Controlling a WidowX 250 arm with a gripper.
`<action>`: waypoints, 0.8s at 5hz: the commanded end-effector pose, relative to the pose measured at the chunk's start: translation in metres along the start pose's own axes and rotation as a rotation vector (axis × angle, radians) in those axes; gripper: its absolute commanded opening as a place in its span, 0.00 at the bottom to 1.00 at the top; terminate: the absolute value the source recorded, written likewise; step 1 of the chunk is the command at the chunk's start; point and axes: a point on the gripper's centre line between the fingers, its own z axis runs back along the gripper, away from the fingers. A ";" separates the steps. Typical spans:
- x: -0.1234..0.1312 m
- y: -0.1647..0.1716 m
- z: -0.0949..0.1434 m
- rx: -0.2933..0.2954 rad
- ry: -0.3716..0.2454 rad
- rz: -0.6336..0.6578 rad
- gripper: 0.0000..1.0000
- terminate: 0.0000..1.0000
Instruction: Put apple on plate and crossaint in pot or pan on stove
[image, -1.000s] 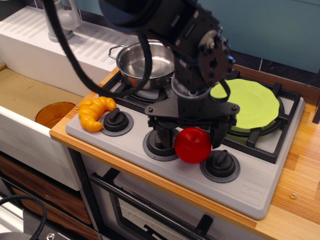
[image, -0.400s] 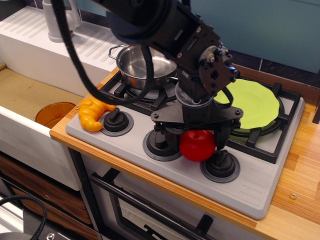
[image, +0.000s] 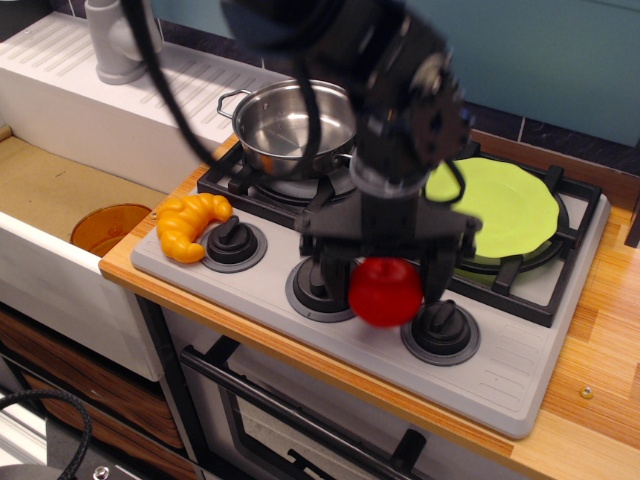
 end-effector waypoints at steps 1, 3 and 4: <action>0.051 -0.010 0.060 0.006 0.022 0.016 0.00 0.00; 0.108 -0.039 0.048 -0.013 0.044 0.081 0.00 0.00; 0.114 -0.051 0.031 -0.040 0.032 0.099 0.00 0.00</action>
